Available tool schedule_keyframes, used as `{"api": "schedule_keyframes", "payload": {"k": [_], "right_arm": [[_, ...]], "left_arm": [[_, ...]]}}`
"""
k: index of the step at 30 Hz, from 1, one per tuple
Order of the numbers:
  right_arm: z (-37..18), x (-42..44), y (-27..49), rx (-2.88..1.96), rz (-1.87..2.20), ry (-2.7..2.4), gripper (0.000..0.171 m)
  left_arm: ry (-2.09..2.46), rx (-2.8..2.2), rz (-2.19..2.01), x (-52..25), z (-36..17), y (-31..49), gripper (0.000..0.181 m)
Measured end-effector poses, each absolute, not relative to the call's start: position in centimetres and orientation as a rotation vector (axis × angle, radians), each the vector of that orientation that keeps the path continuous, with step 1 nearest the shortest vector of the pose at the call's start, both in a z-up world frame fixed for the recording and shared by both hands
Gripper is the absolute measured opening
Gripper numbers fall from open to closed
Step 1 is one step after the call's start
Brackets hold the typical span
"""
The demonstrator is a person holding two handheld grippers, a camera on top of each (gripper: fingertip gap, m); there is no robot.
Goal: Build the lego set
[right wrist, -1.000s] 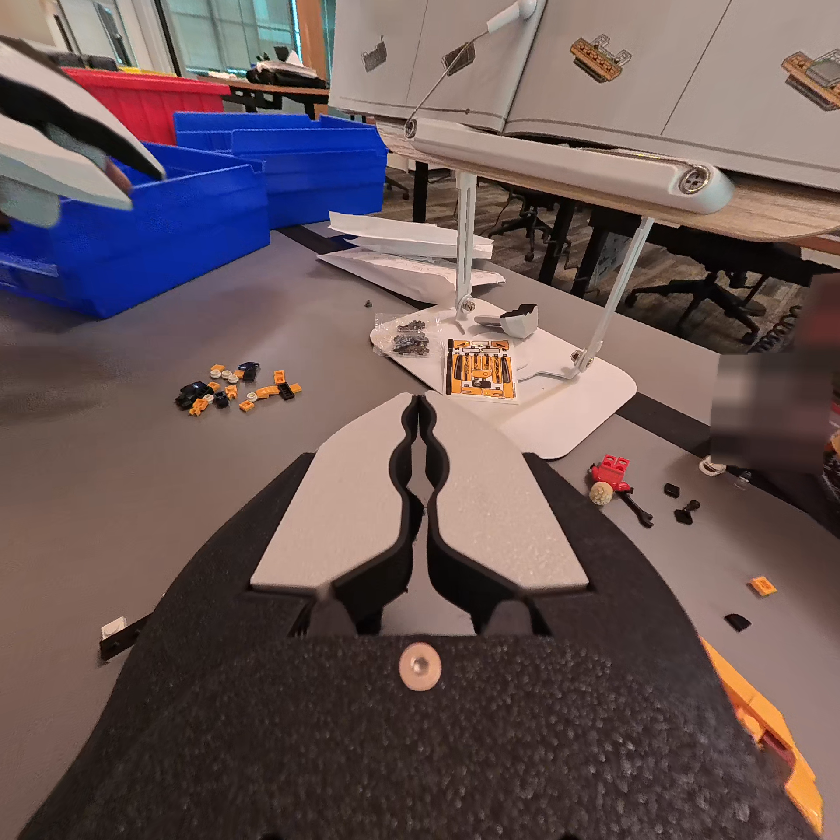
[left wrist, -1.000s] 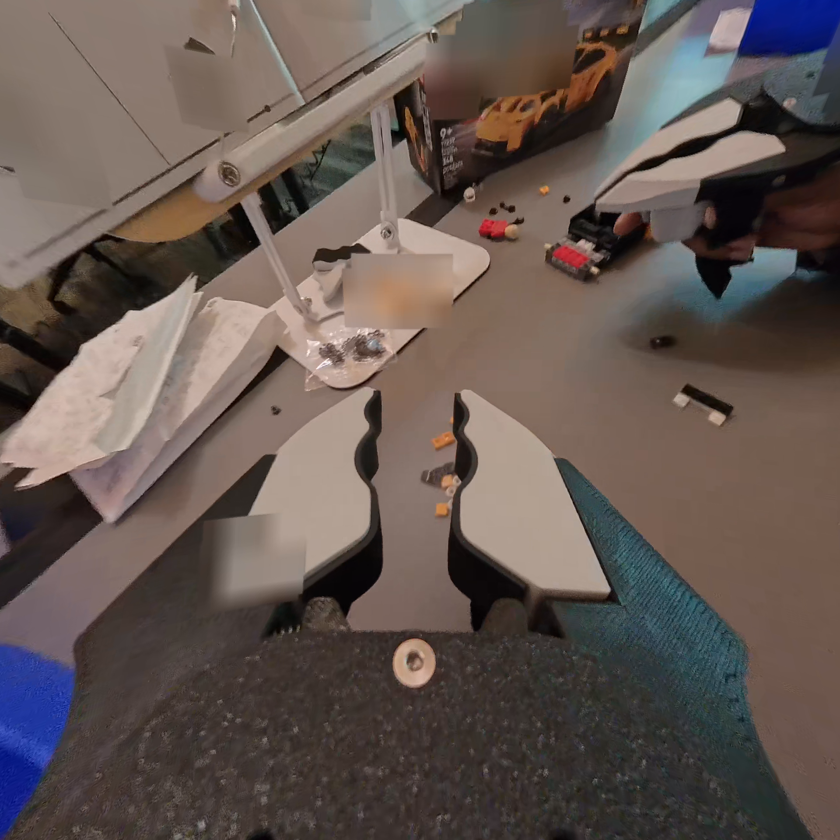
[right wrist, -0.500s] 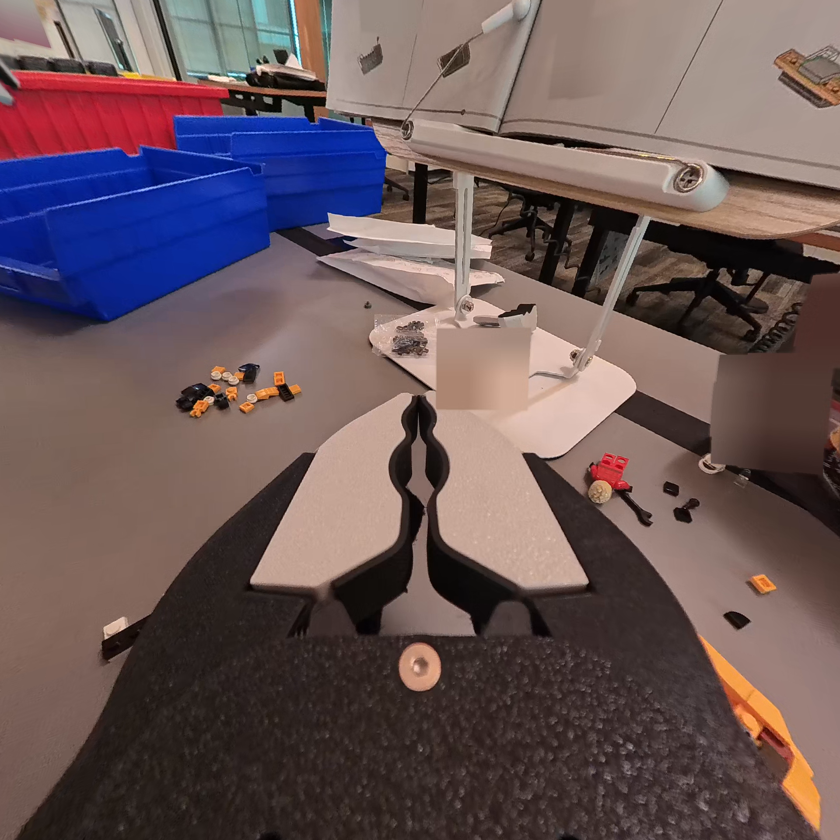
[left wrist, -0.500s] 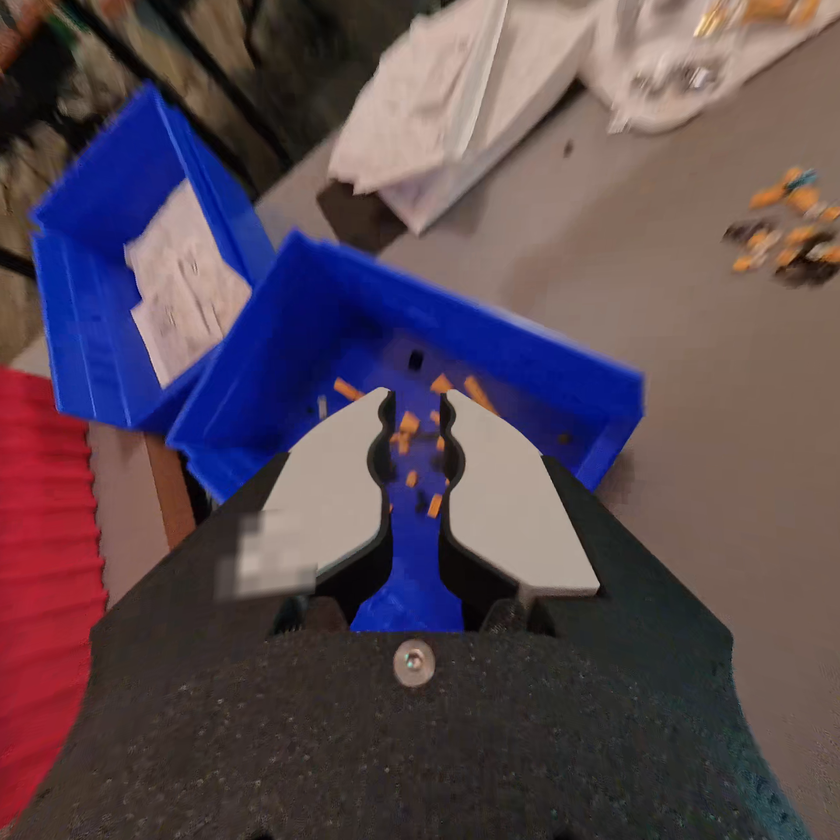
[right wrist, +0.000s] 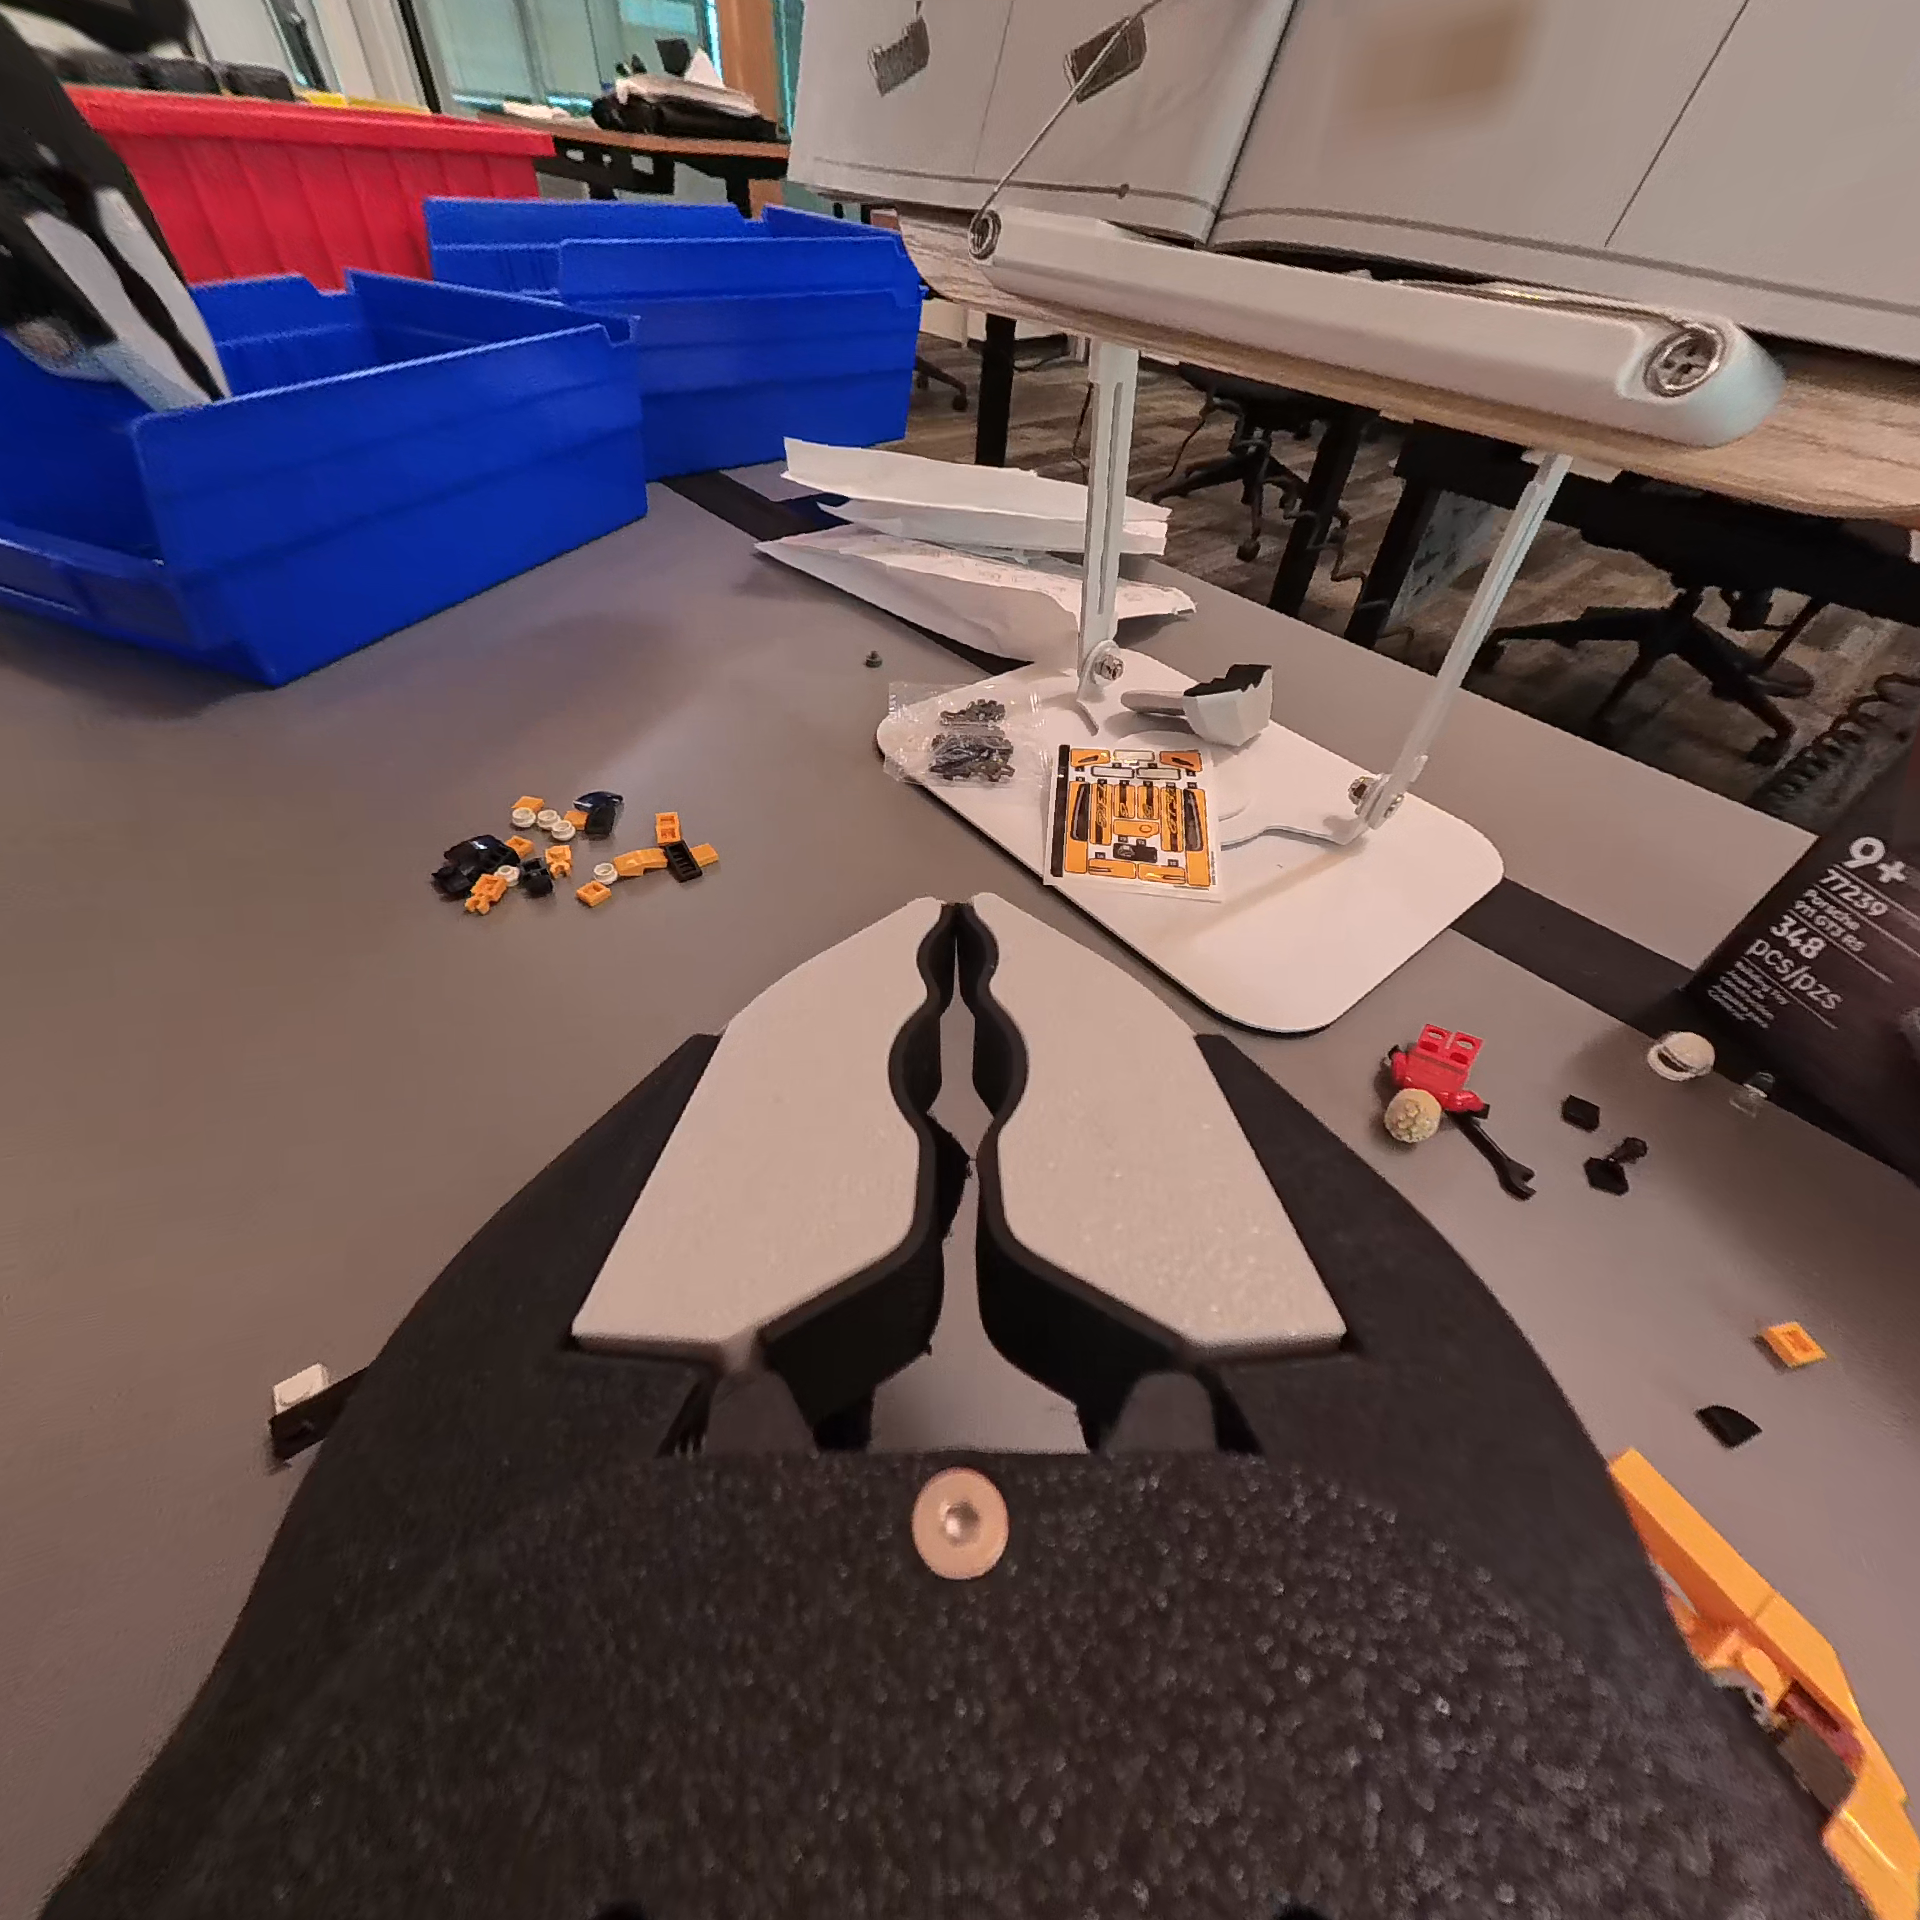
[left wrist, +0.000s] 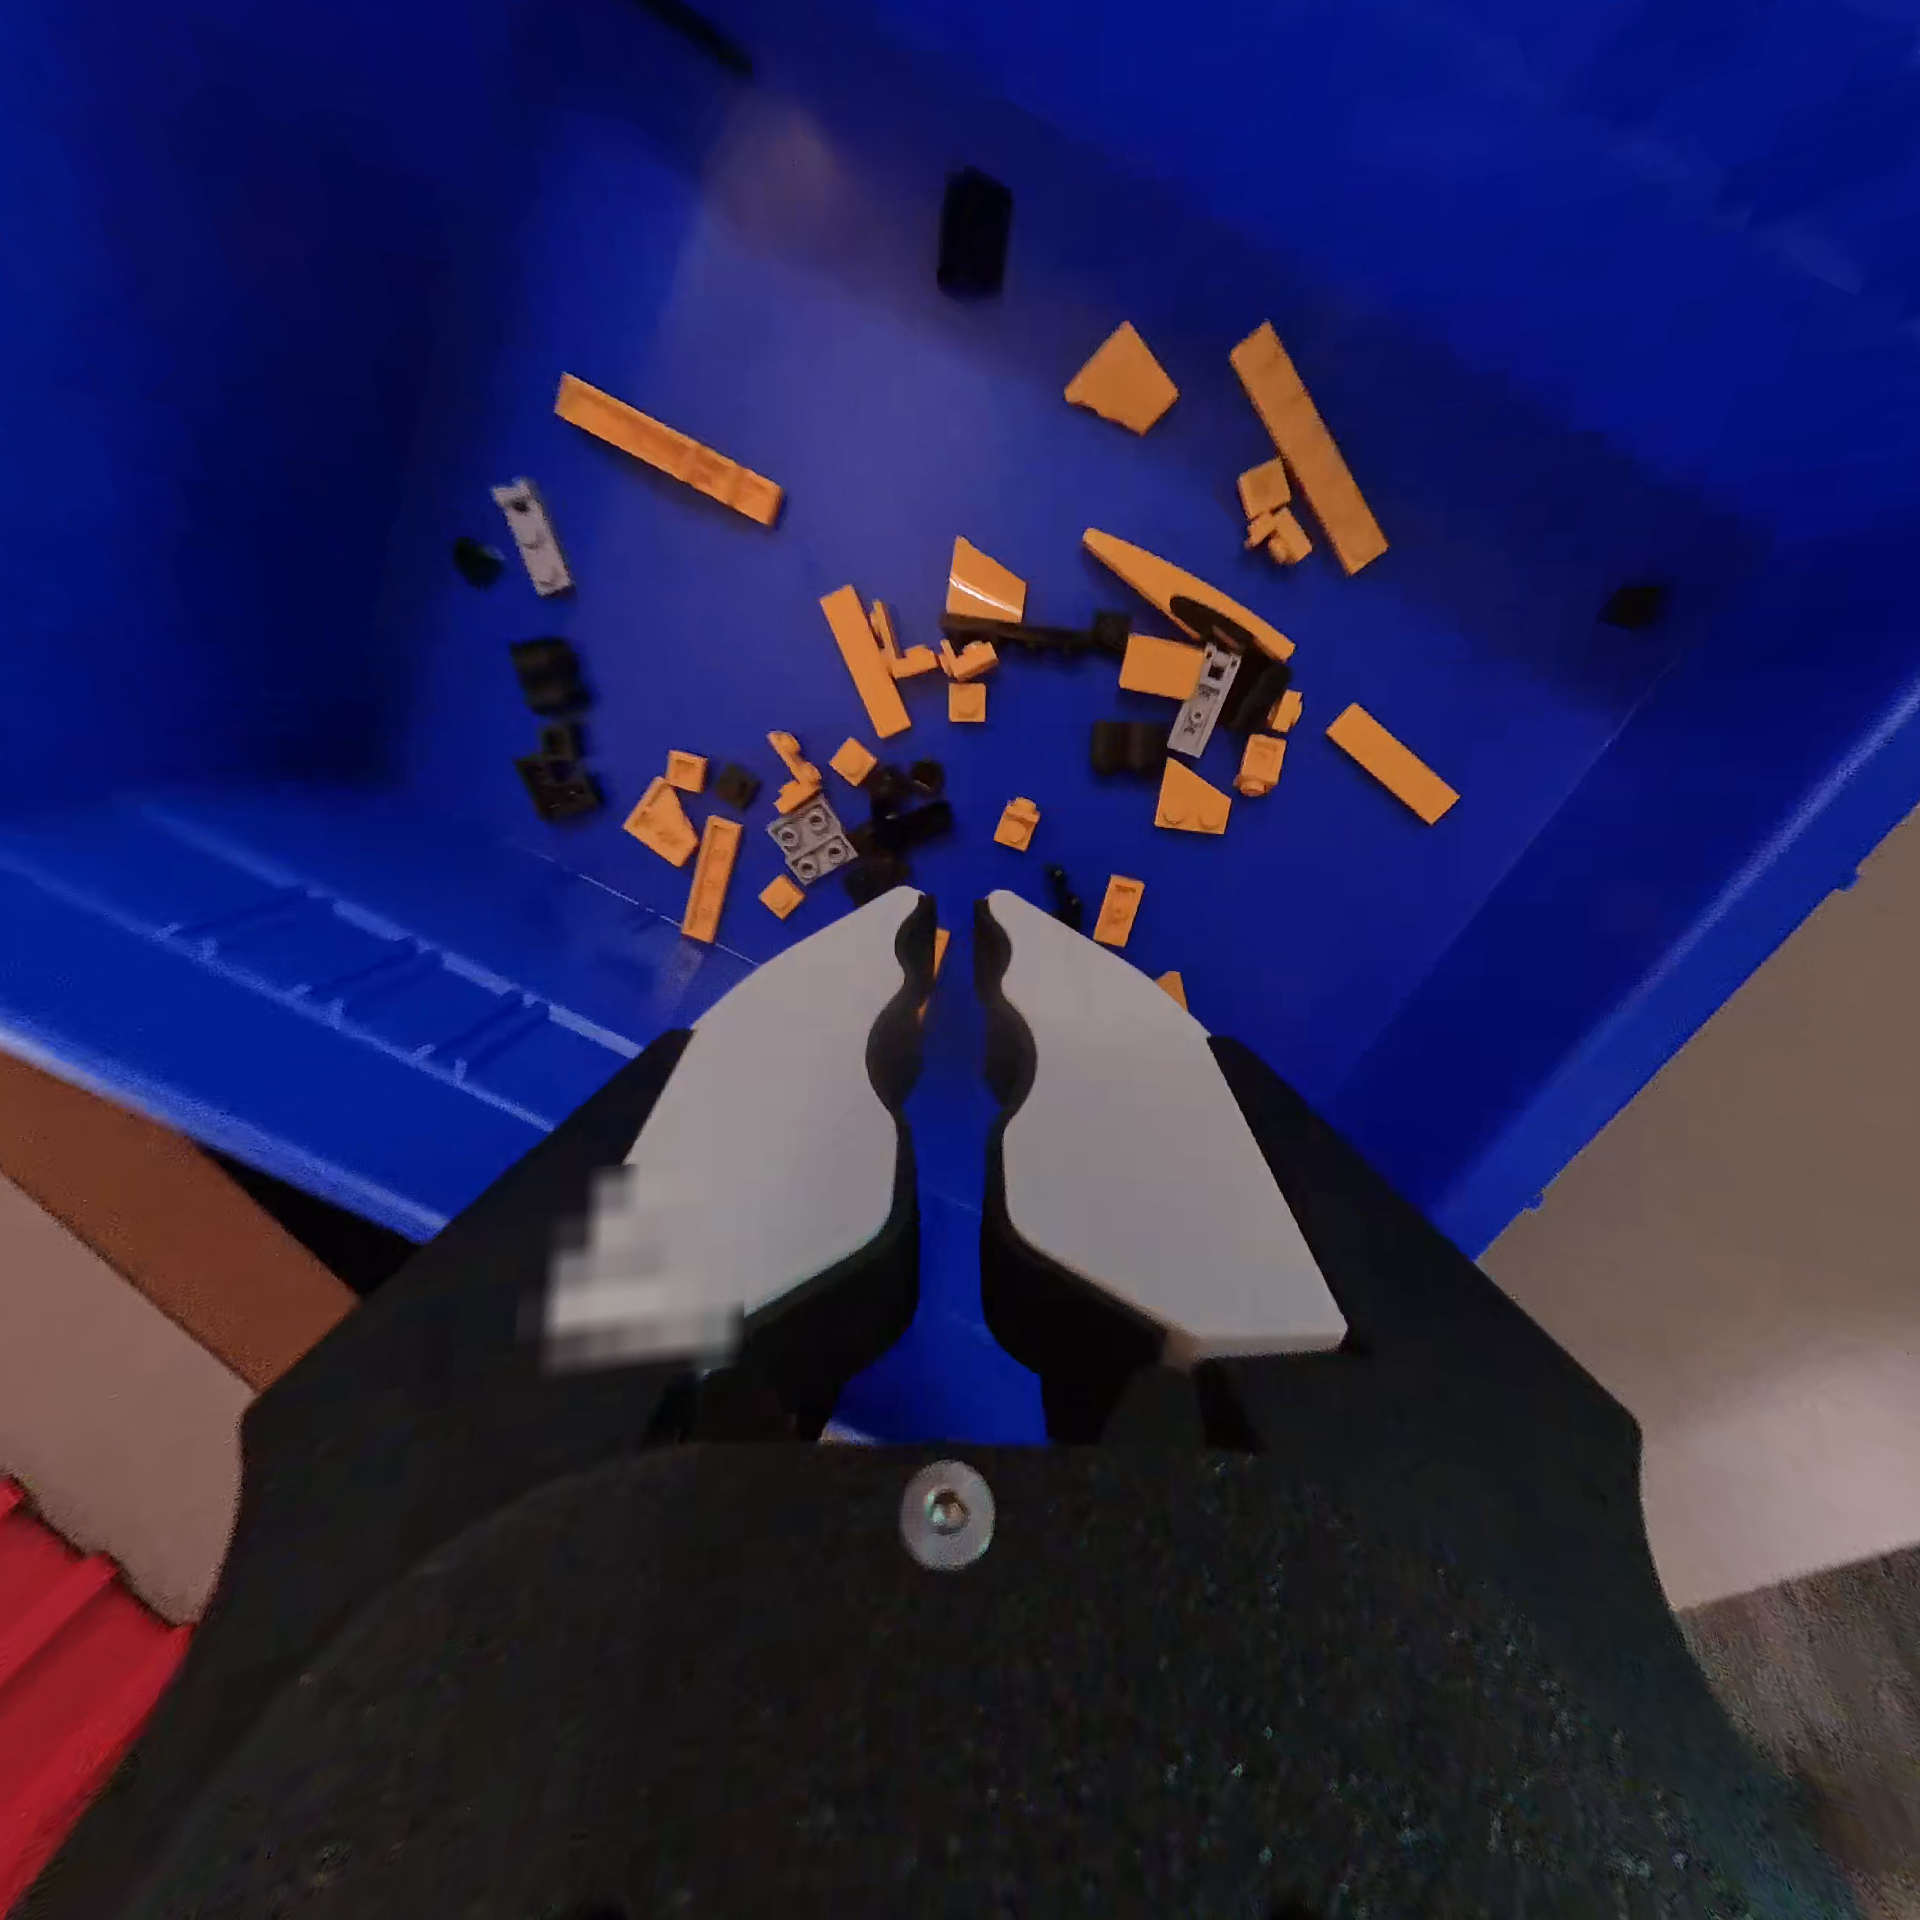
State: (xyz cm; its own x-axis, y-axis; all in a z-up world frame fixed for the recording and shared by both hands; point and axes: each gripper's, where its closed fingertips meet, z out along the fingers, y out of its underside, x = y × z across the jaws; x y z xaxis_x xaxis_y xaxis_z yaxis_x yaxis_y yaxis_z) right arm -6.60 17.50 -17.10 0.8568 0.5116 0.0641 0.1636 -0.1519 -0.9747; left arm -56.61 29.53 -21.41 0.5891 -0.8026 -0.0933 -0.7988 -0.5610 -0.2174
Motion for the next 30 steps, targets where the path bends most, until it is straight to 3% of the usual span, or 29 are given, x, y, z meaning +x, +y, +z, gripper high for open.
{"api": "schedule_keyframes", "payload": {"k": [11,24,30], "right_arm": [[-18.1,-6.5,17.7,-1.756,0.354,-0.514,0.000],[-18.6,-6.4,17.8,-1.774,0.348,-0.509,0.000],[-18.7,-6.4,17.8,-1.774,0.345,-0.514,0.000]], "left_arm": [[1.679,-2.565,0.039,-53.5,-25.1,28.7,0.019],[1.605,-2.468,0.125,-52.2,-25.4,33.2,0.009],[1.554,-2.404,0.116,-51.3,-25.2,34.1,0.013]]}}
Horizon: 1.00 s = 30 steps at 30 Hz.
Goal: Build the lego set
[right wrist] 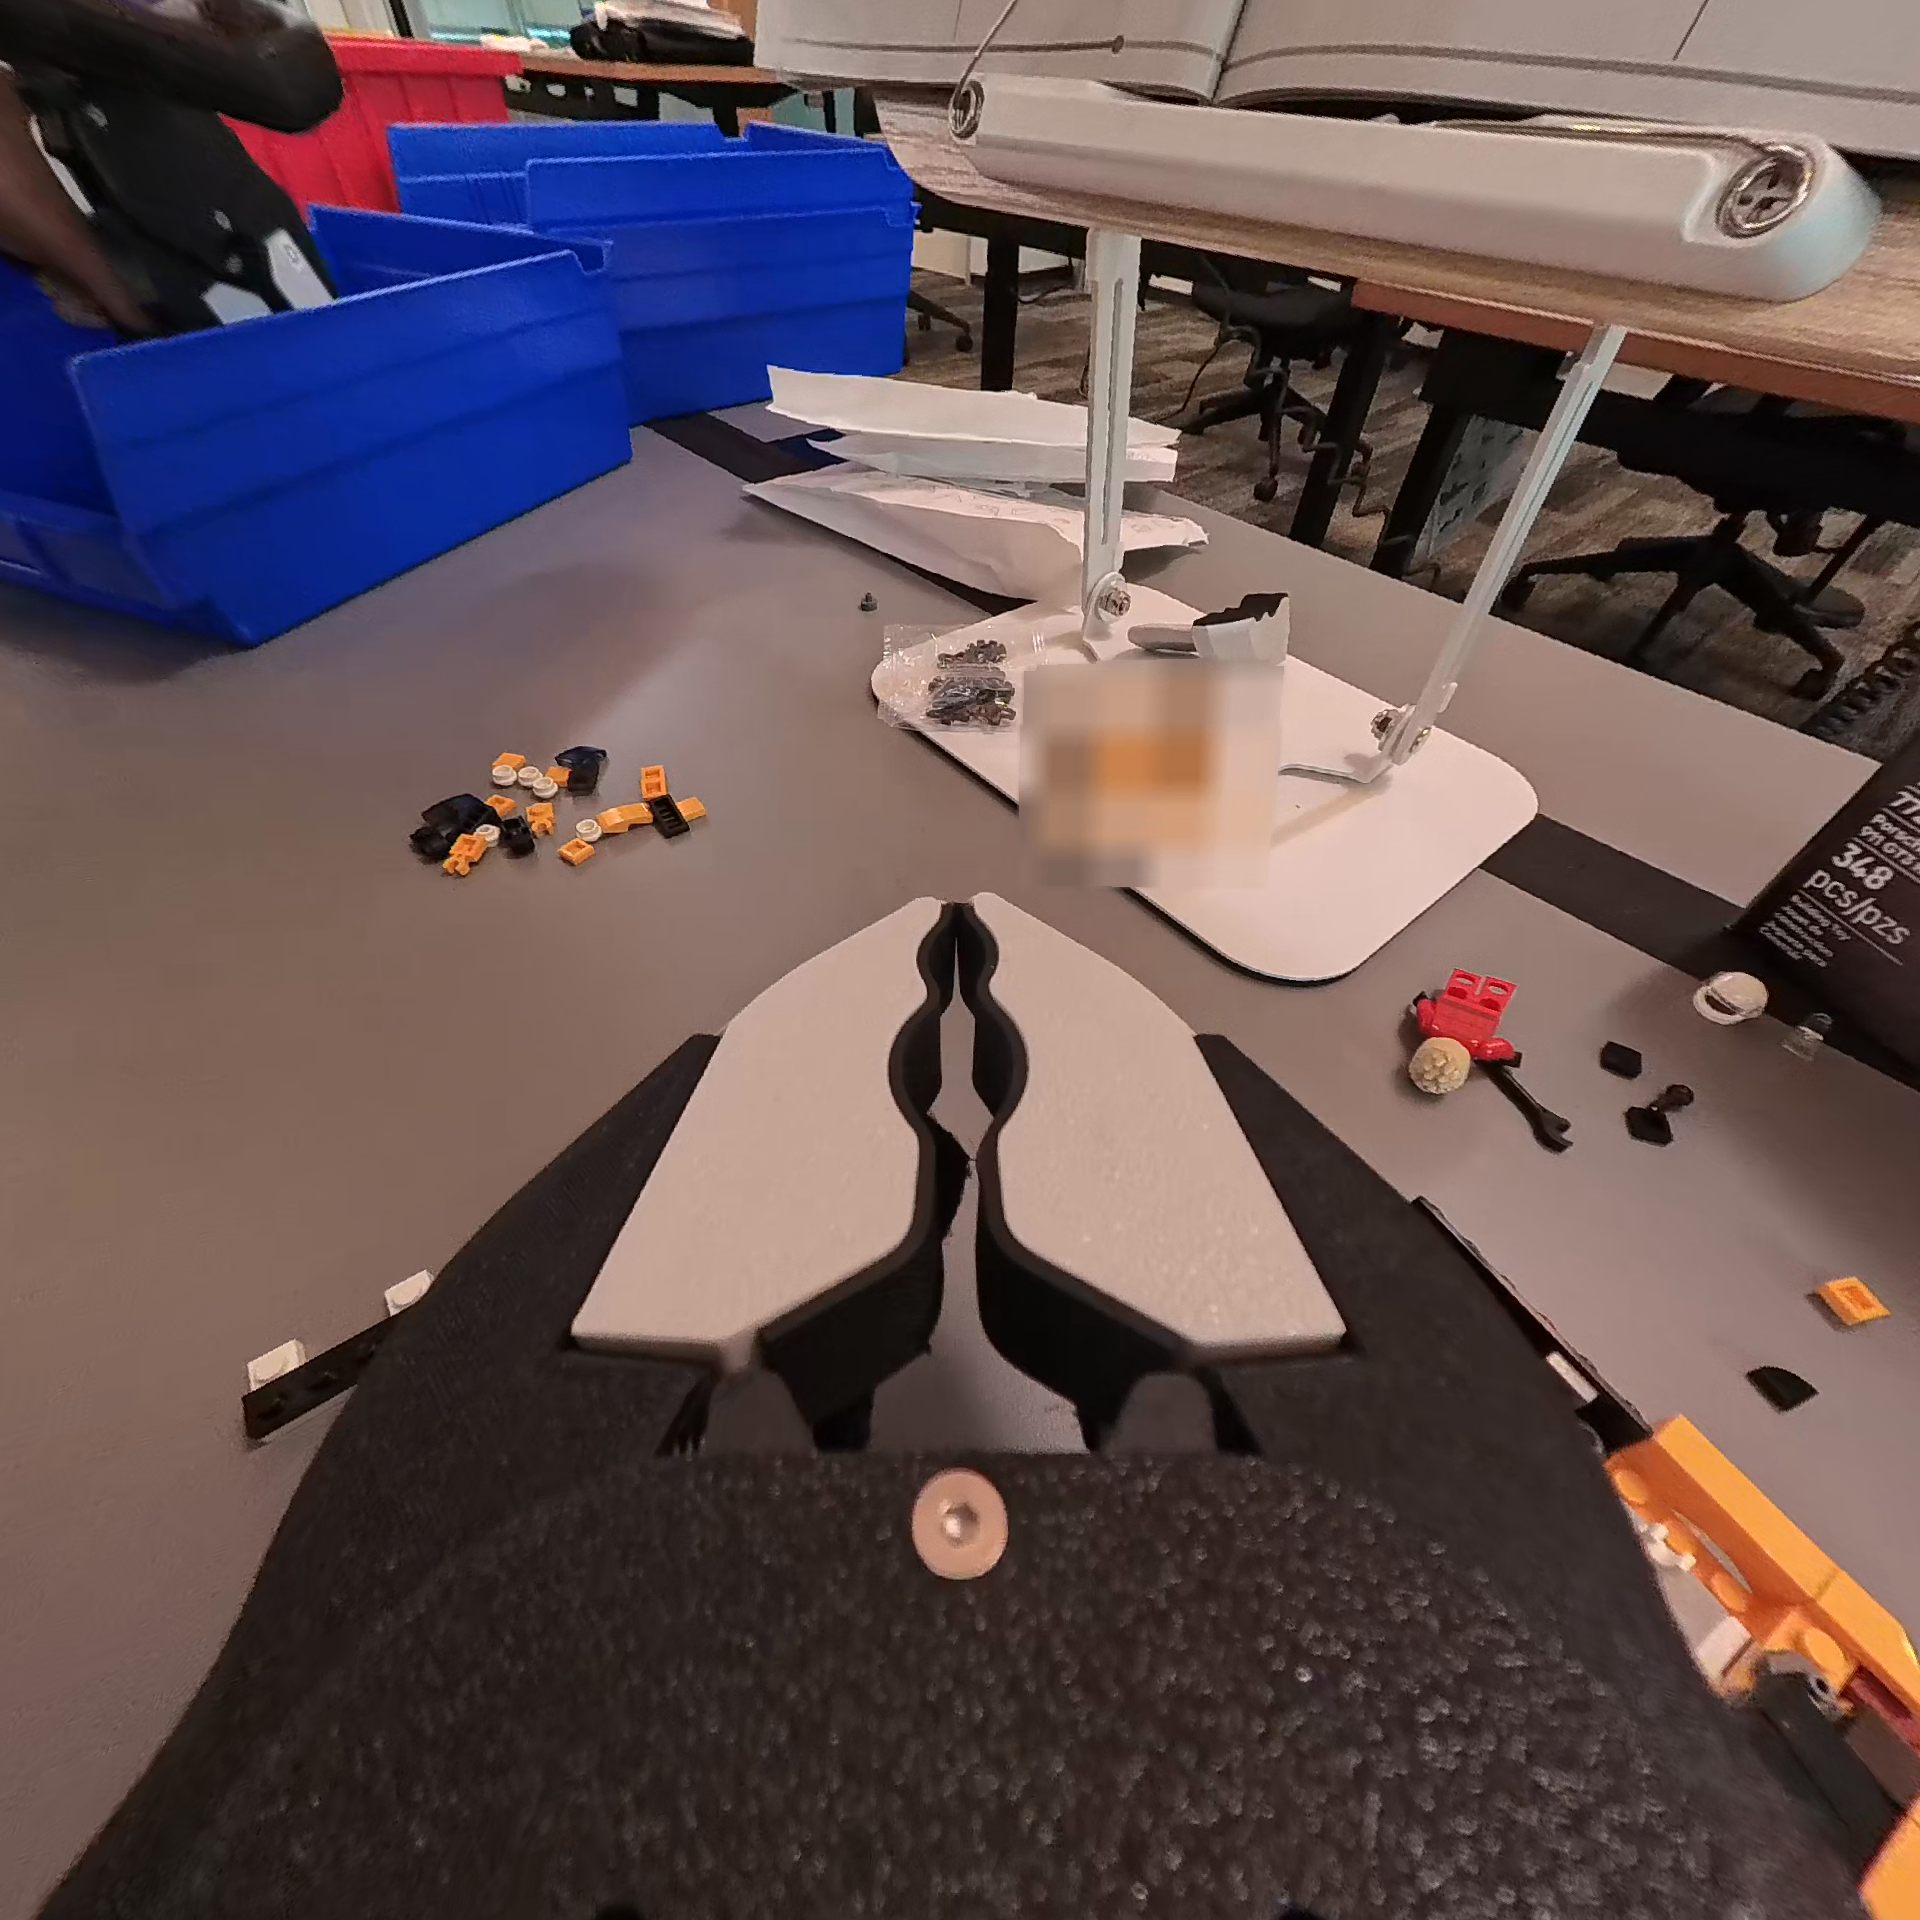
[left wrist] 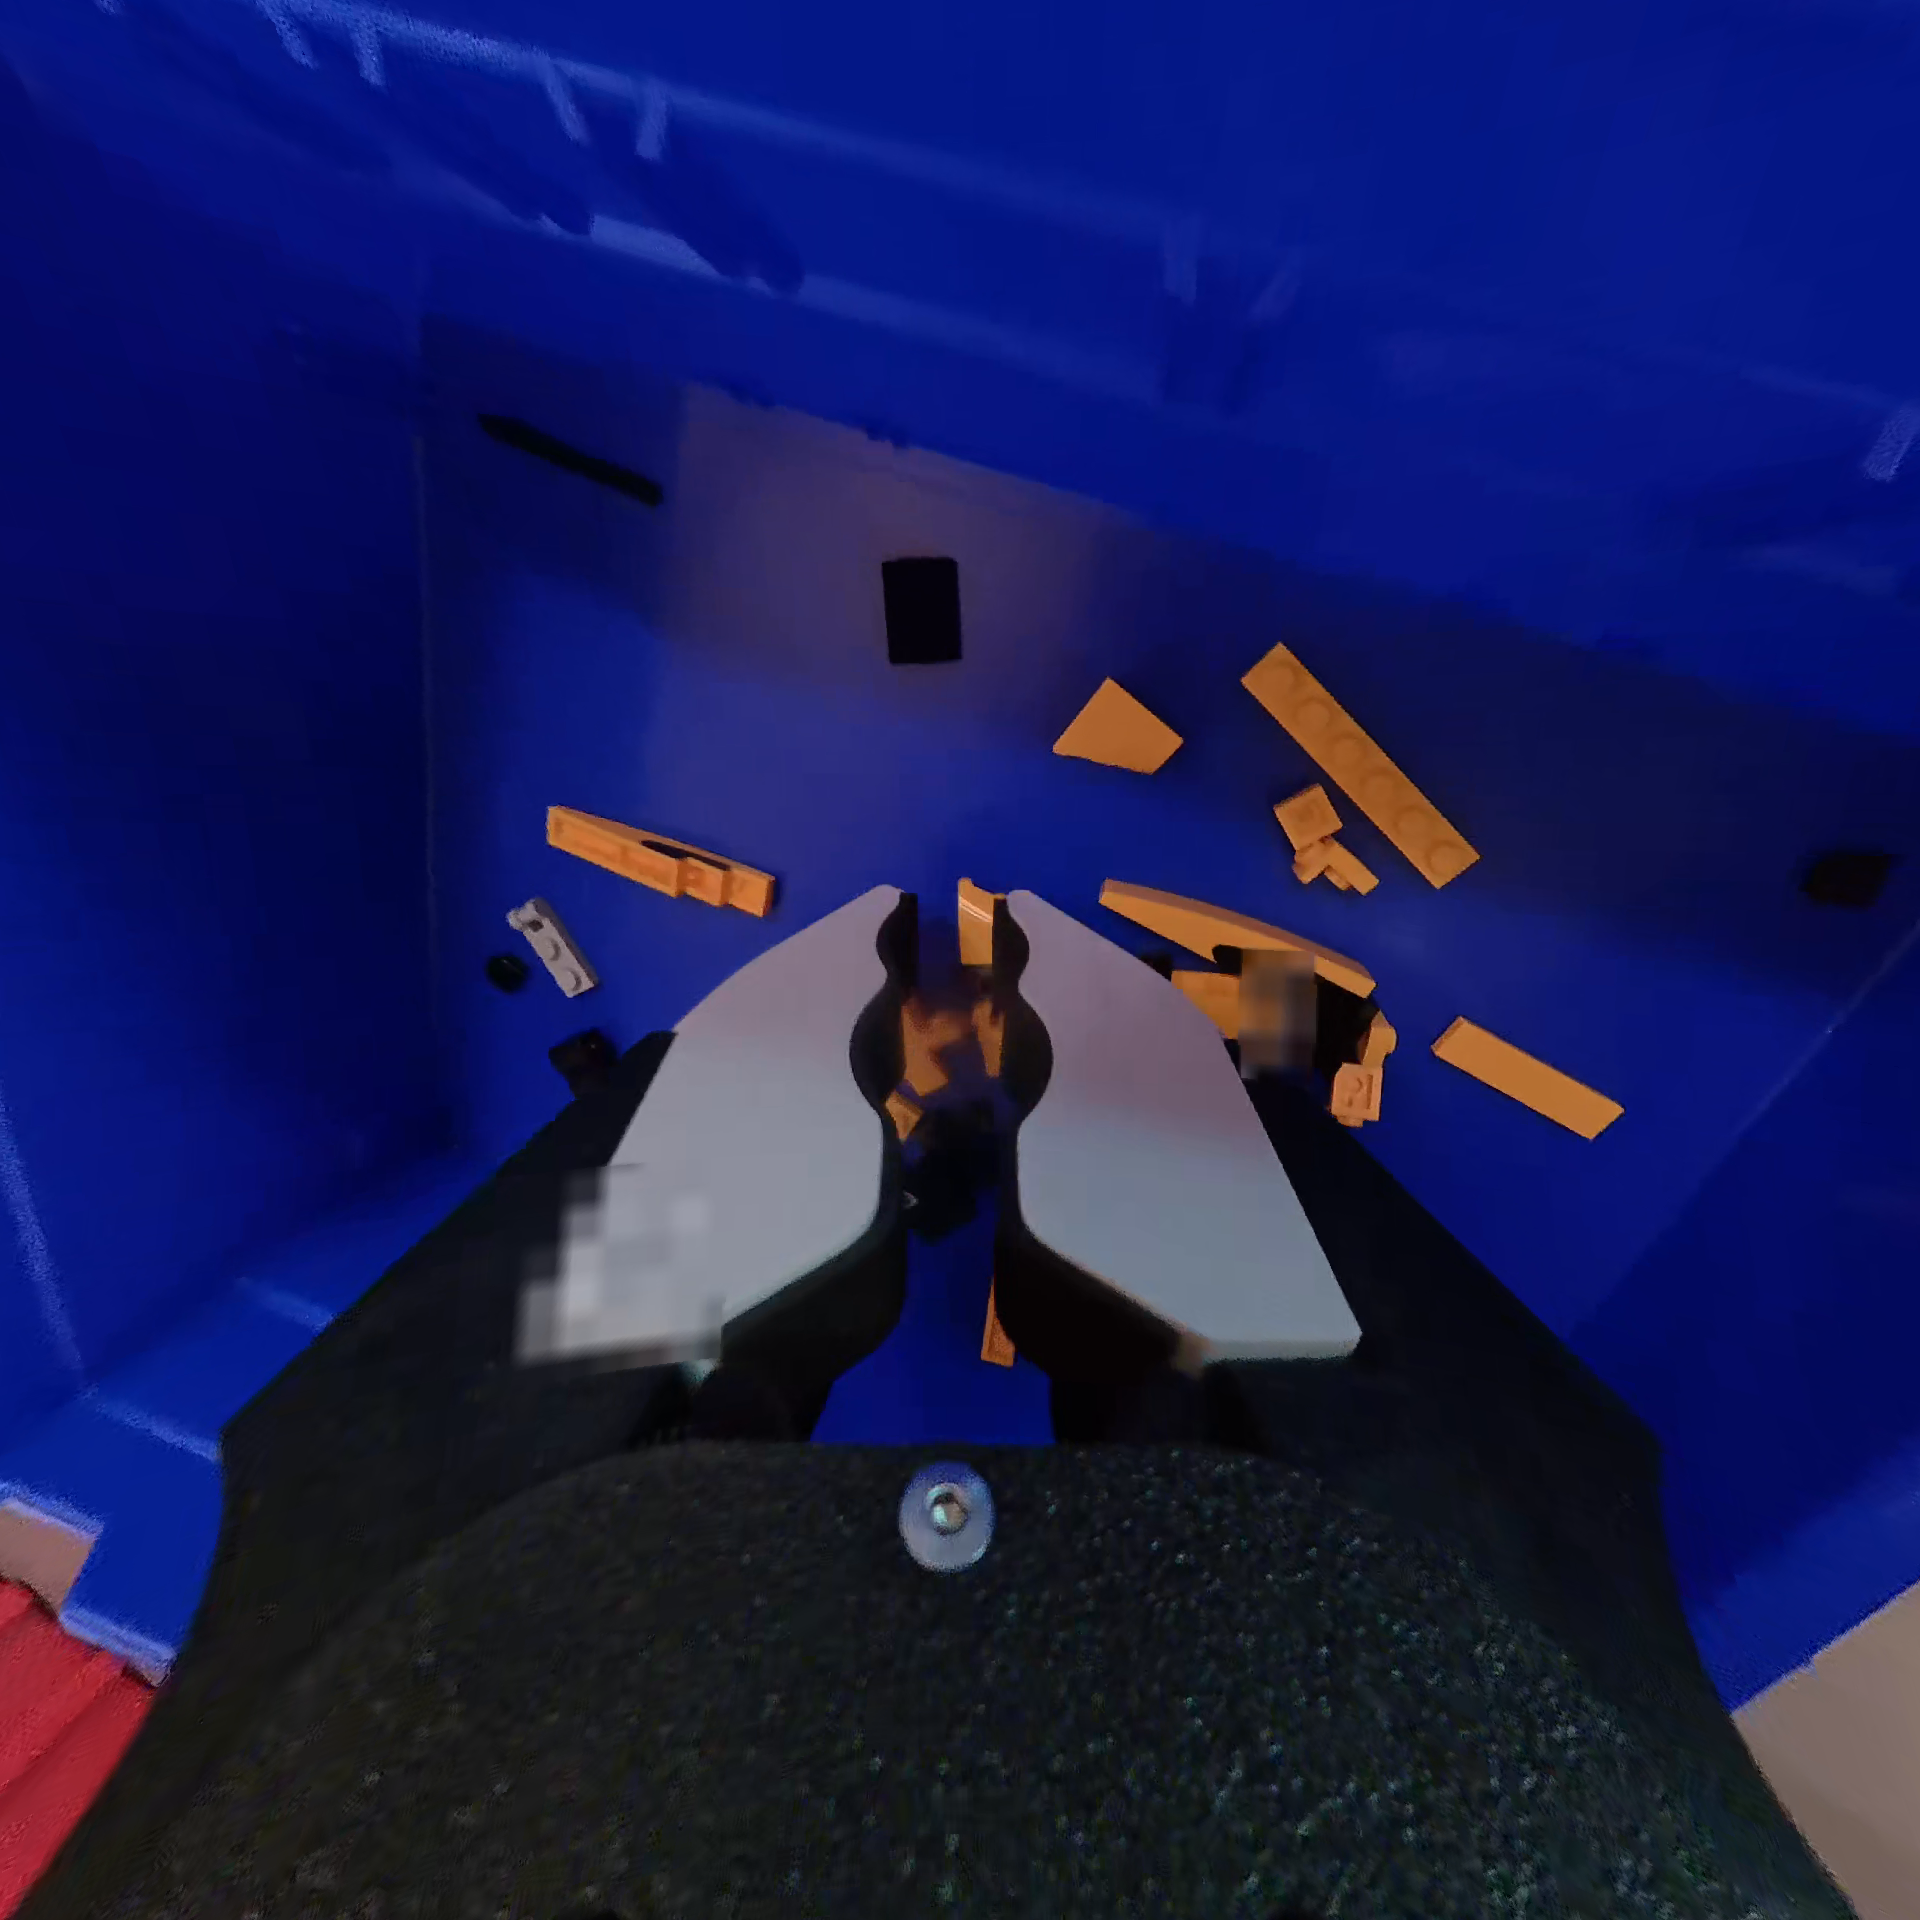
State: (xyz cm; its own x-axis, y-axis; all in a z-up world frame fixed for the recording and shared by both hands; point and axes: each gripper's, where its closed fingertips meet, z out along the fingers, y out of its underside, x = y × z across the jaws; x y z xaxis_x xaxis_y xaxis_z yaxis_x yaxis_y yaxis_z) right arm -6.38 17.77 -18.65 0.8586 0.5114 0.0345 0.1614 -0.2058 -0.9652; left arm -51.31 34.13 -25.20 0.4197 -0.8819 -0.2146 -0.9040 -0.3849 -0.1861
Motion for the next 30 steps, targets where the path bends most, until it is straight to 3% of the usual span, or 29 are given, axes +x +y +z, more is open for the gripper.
{"api": "schedule_keyframes", "payload": {"k": [6,22,30], "right_arm": [[-18.6,-6.3,17.8,-1.773,0.343,-0.516,0.000],[-18.9,-6.4,17.8,-1.782,0.341,-0.520,0.000],[-18.9,-6.4,17.8,-1.784,0.343,-0.522,0.000]], "left_arm": [[1.544,-2.368,0.080,-51.2,-23.8,34.0,0.013],[1.688,-2.445,0.030,-51.2,-26.2,32.3,0.015],[1.621,-2.344,-0.022,-50.4,-24.1,33.2,0.016]]}}
